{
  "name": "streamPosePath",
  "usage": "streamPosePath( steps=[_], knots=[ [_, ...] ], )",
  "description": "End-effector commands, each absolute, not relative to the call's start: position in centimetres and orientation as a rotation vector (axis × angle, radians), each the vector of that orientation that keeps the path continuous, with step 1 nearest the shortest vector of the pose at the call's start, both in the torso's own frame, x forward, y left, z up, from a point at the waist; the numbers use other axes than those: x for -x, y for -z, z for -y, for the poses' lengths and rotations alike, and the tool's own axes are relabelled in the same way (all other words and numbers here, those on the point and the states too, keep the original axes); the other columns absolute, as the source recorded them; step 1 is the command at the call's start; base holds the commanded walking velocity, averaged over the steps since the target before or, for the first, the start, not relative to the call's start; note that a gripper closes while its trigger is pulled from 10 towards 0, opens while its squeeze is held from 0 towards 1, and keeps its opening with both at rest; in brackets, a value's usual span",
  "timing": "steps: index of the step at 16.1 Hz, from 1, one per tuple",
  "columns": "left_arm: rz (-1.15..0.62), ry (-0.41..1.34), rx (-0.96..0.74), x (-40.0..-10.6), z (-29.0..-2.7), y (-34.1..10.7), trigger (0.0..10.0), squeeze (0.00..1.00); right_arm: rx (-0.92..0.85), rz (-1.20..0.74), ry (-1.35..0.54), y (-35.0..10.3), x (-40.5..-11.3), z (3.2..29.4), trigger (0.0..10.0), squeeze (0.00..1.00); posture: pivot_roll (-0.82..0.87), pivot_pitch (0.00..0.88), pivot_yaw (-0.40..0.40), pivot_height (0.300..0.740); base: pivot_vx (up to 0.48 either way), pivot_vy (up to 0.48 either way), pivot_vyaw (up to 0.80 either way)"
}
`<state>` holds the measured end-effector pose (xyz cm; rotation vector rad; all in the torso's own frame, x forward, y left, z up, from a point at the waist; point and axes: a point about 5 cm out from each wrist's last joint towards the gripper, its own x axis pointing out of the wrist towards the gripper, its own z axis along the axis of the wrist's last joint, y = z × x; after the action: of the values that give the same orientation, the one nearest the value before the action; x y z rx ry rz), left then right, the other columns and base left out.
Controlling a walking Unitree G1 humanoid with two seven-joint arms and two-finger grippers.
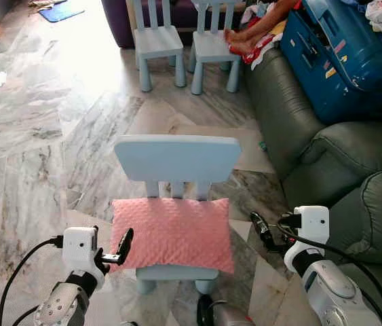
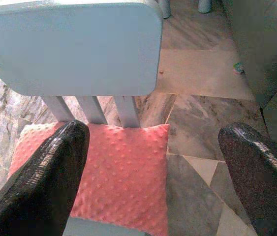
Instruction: Move the pillow to the sofa
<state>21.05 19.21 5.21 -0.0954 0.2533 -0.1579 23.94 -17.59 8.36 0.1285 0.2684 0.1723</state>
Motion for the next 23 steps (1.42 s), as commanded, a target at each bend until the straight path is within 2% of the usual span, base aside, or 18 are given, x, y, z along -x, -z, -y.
streamPosePath(
  steps=[1,23],
  knots=[
    [-0.269,0.140,0.086,-20.6,-19.6,-5.1,10.0,0.00,-0.129,-0.277,-0.174,-8.1,-23.8,17.6,10.0,0.00,-0.13,0.224,-0.044,0.736,0.000,0.000,0.00],
    [-0.268,0.129,0.085,-20.5,-19.6,-5.0,10.0,0.00,-0.121,-0.255,-0.219,-8.5,-25.1,16.8,10.0,0.00,-0.12,0.230,-0.060,0.478,0.000,0.000,0.00]
  ],
)
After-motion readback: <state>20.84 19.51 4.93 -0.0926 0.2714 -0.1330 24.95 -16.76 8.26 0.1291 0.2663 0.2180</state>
